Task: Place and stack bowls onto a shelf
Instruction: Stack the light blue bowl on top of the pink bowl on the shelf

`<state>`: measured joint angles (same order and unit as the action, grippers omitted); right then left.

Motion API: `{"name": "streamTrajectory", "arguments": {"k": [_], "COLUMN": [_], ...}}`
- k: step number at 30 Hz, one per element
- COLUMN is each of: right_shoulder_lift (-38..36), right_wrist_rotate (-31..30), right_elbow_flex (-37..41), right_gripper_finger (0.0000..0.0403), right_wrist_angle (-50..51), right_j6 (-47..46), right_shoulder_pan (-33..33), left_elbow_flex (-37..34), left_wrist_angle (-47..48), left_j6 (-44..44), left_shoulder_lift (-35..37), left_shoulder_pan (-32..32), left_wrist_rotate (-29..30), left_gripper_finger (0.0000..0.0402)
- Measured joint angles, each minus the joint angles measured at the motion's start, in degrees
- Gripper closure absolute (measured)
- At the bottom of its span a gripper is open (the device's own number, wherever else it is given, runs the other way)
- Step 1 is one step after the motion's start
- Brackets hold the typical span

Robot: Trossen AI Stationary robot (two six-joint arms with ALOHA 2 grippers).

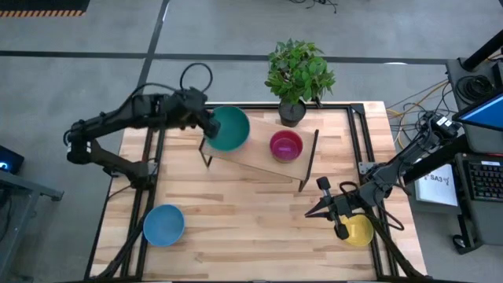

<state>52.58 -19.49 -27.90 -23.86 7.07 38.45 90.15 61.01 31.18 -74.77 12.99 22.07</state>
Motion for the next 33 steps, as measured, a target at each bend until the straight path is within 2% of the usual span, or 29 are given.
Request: {"name": "streamTrajectory", "arguments": {"k": [4,9,17,33], "right_shoulder_lift": [0.0,0.0,0.0,0.0], "right_wrist_rotate": [0.0,0.0,0.0,0.0], "right_elbow_flex": [0.0,0.0,0.0,0.0], "right_gripper_finger": [0.0394,0.0394,0.0394,0.0394], "right_wrist_angle": [0.0,0.0,0.0,0.7], "right_j6": [0.0,0.0,-0.5,-1.1], "right_shoulder_pan": [0.0,0.0,0.0,0.0], "left_elbow_flex": [0.0,0.0,0.0,0.0], "left_wrist_angle": [0.0,-0.1,-0.4,-0.6], "left_j6": [-2.2,-4.1,-4.0,-2.8], "left_shoulder_lift": [-1.1,-2.0,-2.4,-2.4], "left_shoulder_pan": [5.5,8.6,8.9,8.9], "left_wrist_rotate": [-3.5,-4.7,-4.7,-4.7], "left_gripper_finger": [0.0401,0.0401,0.0400,0.0362]}}
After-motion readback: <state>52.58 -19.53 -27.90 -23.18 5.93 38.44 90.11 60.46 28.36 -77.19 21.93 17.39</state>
